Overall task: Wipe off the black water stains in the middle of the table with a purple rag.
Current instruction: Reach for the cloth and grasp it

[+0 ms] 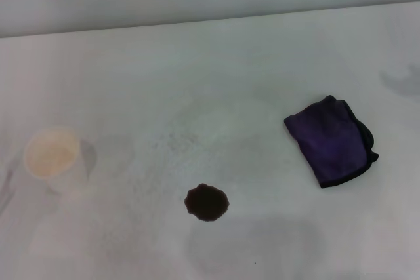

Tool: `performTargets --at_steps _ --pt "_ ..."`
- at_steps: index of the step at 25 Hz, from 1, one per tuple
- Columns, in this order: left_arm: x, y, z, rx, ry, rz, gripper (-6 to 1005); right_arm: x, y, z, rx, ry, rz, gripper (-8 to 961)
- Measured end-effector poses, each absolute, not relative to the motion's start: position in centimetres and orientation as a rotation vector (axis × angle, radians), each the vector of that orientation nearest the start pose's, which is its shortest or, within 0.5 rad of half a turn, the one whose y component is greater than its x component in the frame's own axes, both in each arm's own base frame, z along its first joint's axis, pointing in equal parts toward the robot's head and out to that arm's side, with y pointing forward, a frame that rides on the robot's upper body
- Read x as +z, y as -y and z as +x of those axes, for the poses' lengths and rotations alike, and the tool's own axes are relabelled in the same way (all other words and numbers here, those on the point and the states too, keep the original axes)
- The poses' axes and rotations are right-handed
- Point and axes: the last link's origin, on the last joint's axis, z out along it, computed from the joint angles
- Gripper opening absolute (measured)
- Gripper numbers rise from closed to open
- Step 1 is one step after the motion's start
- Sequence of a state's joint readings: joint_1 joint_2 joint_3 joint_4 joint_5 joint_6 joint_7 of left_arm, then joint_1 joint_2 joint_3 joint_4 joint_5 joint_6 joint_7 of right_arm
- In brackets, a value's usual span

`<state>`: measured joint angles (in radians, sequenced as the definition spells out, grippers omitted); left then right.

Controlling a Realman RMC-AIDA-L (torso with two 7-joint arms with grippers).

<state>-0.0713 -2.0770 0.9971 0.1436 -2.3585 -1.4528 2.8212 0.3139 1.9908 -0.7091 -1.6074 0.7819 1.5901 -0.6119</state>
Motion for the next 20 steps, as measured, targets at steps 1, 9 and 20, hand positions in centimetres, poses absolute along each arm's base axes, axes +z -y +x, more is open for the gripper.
performTargets --at_steps 1,9,20 --pt "0.4 -19.6 -38.8 -0.645 0.507 -1.726 891 17.8 -31.6 26.2 0.094 -1.261 -1.999 760" --pt "0.9 -20.2 -38.8 -0.648 0.497 -1.698 892 10.5 -33.4 20.0 -0.299 -1.129 -2.091 759" --pt "1.2 -21.1 -38.6 -0.655 0.487 -1.683 892 2.1 -35.2 18.5 -0.595 -1.171 -2.201 754"
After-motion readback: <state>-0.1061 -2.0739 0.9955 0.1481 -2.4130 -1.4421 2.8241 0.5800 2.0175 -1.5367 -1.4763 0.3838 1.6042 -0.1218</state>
